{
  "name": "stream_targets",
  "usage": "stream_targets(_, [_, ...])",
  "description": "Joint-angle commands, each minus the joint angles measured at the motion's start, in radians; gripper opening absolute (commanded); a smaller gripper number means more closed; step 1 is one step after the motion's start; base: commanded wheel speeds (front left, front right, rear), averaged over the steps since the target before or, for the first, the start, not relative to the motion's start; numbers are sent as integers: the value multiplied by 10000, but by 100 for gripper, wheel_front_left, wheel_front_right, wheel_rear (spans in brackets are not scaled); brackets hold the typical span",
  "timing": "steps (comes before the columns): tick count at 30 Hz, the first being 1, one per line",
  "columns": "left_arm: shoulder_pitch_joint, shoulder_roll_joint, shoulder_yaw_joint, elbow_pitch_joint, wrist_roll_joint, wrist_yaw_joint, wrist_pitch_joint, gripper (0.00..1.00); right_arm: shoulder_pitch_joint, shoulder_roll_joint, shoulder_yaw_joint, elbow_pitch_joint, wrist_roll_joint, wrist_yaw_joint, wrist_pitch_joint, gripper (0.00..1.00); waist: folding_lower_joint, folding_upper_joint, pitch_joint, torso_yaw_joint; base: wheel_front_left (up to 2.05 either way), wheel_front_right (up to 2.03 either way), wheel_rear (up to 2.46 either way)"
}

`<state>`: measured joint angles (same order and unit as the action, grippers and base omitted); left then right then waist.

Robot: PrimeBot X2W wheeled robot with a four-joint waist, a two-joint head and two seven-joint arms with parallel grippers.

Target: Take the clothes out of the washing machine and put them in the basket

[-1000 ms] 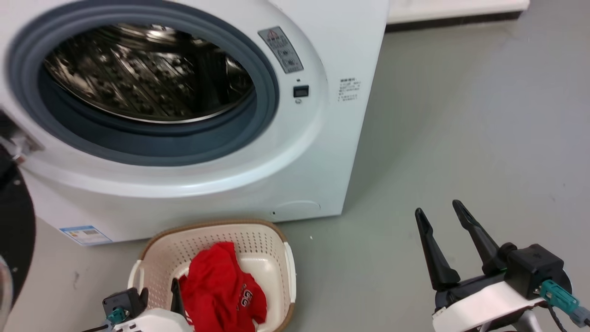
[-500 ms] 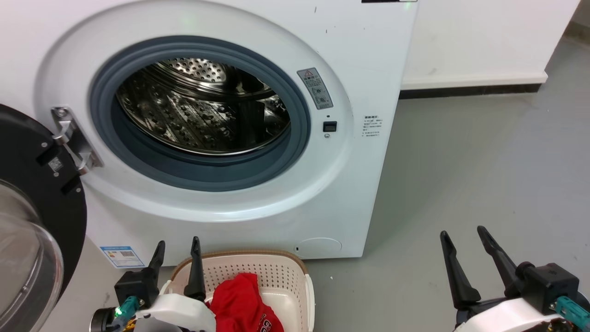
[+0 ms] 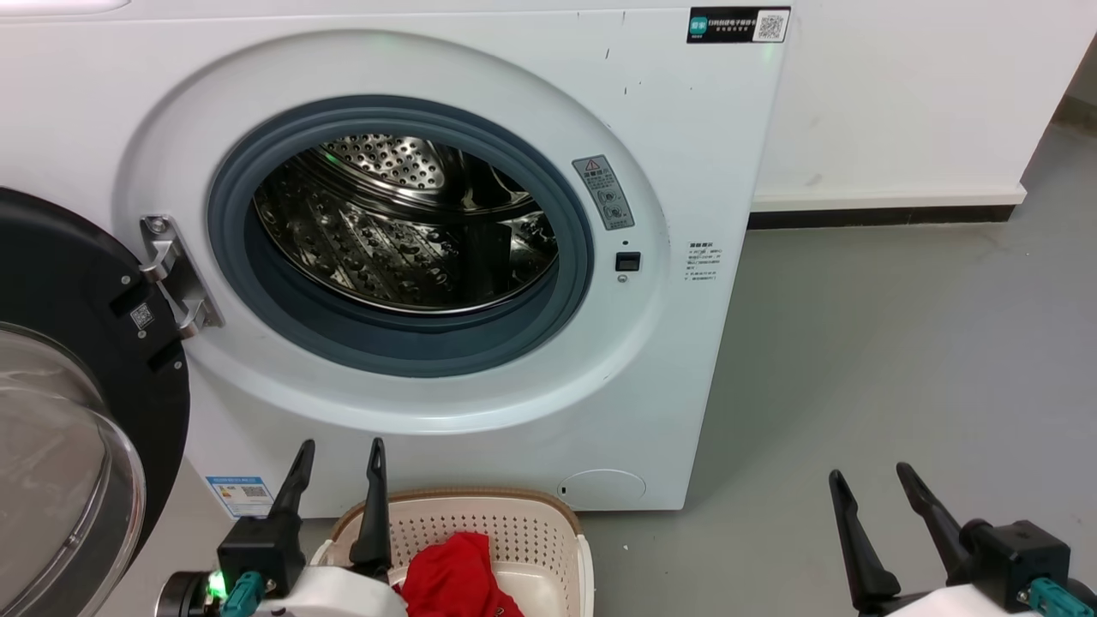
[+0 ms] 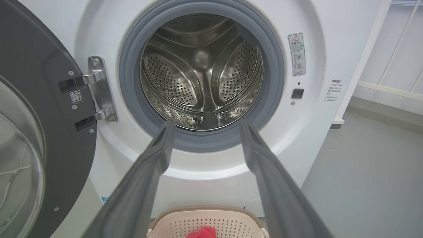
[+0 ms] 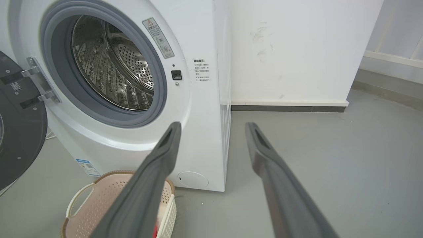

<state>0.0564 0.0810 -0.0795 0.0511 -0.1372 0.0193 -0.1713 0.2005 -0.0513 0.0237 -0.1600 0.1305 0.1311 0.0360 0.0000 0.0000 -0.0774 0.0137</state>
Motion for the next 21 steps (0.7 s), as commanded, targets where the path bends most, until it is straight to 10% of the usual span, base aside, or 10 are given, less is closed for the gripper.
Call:
stream_targets(1, [149,6,23,-61,-70,72,29,100,138,20,12,28,-66,-7,-33,100,0,0,-17,-11,0,0,0])
stream_targets(21, [470,160,13,-224,-314,253,437,100,-21,20,133,101,-69,-7,-49,100,0,0,84,-175,0,0,0])
